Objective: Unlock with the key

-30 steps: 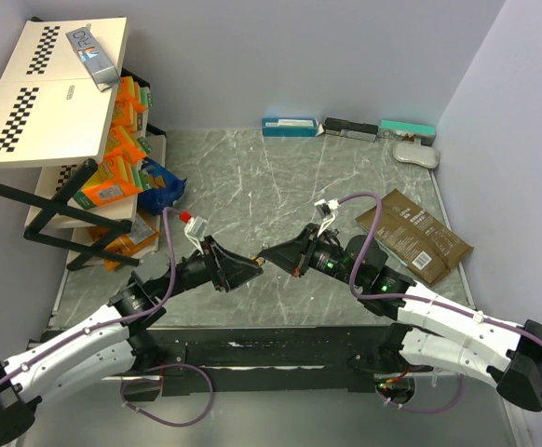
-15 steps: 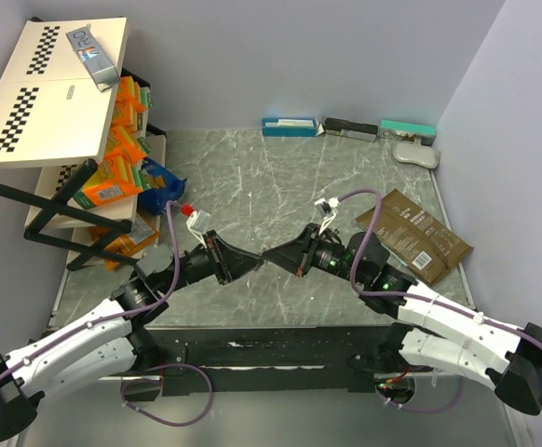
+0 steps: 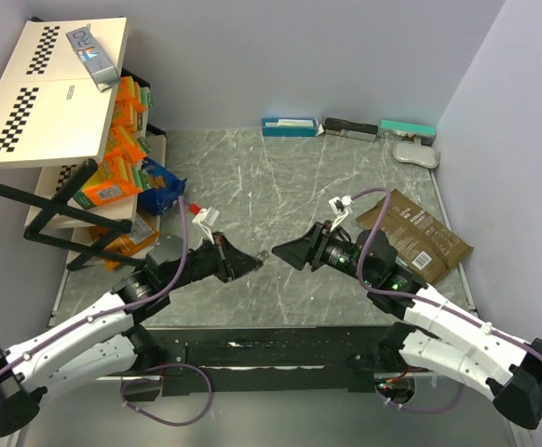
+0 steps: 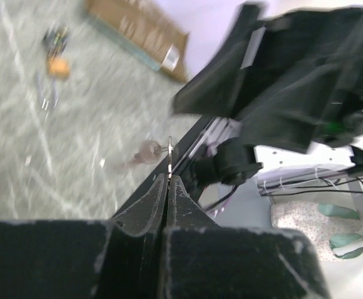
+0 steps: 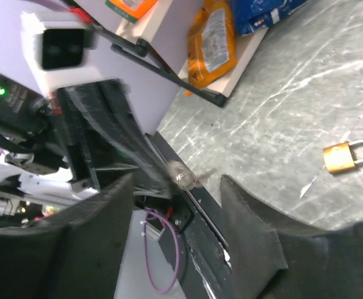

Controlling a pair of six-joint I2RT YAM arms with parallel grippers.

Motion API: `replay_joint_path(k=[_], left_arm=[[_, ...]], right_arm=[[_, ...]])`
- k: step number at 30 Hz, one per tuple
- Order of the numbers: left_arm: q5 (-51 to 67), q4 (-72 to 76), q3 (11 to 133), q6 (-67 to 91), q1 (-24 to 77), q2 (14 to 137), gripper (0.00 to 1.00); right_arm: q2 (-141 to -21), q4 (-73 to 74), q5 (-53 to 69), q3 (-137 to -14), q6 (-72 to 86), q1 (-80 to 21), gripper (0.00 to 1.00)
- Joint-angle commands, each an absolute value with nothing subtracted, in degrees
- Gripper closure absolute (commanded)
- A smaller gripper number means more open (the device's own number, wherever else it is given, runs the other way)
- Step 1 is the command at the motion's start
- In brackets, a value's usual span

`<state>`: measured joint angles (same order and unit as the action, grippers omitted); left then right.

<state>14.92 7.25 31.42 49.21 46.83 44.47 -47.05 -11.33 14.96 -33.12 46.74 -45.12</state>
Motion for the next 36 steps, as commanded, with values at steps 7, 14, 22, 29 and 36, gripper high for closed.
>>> replay_joint_path(k=[7, 14, 22, 29, 36], left_arm=[[12.3, 6.0, 30.9, 55.9, 46.7, 49.9, 0.99], [7.6, 9.9, 29.4, 57.7, 46.7, 52.3, 0.99], [7.2, 17.0, 26.9, 60.0, 46.9, 54.4, 0.99], [7.0, 20.2, 25.9, 61.0, 47.5, 55.0, 0.99], [6.8, 20.0, 25.2, 60.8, 48.5, 54.1, 0.99]], right_arm=[[-44.4, -11.2, 12.4, -28.8, 53.0, -44.7, 0.27], [-48.1, -21.8, 14.4, -23.5, 62.5, -44.7, 0.27], [-55.5, -32.8, 17.7, -23.0, 69.8, -44.6, 0.28], [-59.1, -35.1, 17.8, -22.9, 72.2, -44.6, 0.30], [-58.7, -33.3, 15.4, -23.4, 72.1, -44.6, 0.30]])
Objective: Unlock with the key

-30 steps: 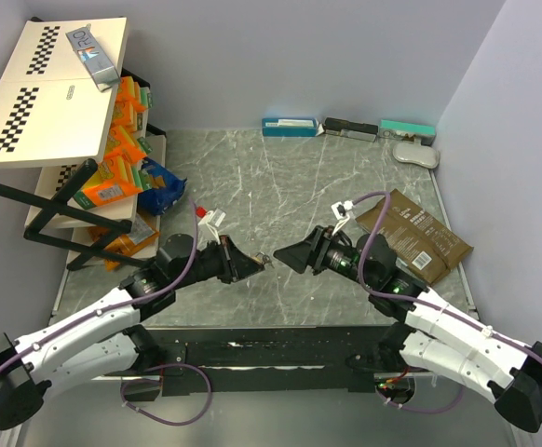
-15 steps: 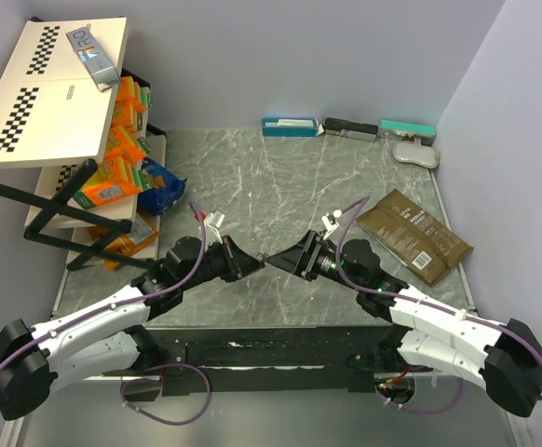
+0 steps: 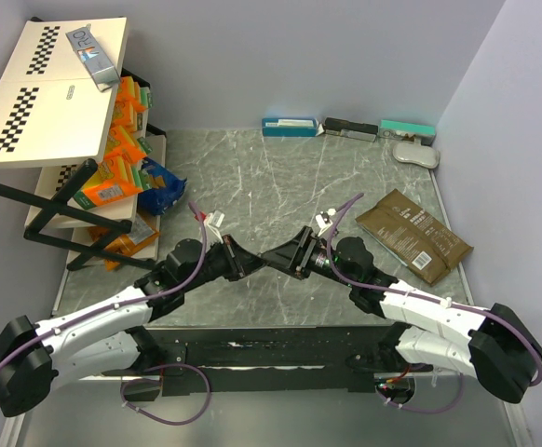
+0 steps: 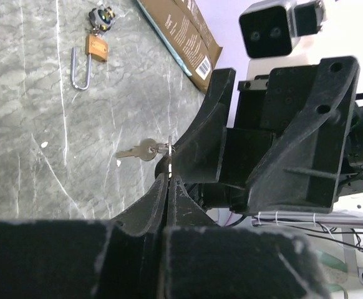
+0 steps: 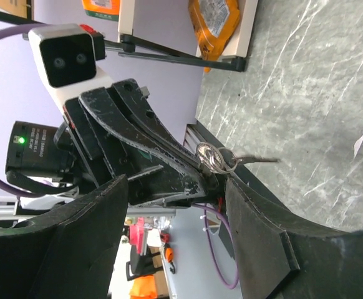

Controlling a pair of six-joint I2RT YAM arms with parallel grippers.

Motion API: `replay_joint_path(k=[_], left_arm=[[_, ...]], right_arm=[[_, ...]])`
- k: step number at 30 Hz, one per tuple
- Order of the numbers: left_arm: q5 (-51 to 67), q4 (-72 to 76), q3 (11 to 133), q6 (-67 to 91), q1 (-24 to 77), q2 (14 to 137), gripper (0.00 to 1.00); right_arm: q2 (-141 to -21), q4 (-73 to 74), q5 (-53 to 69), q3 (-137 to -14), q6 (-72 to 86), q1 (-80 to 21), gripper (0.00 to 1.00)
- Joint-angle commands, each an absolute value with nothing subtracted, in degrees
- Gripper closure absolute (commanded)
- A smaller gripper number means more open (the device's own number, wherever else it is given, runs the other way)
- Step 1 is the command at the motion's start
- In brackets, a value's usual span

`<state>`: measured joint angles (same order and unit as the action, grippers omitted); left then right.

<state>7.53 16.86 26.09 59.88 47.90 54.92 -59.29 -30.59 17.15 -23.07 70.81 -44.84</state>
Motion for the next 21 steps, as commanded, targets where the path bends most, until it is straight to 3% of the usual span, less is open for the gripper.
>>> replay_joint_path(k=[1, 21], left_arm=[[6.9, 20.2, 25.1, 60.9, 48.5, 54.0, 0.99], [6.9, 20.0, 25.0, 58.8, 50.4, 53.6, 0.99]], right_arm=[[-58.7, -32.8, 15.2, -23.7, 71.9, -44.5, 0.30], [-60.7, -36.4, 16.5, -21.8, 74.7, -43.4, 0.32]])
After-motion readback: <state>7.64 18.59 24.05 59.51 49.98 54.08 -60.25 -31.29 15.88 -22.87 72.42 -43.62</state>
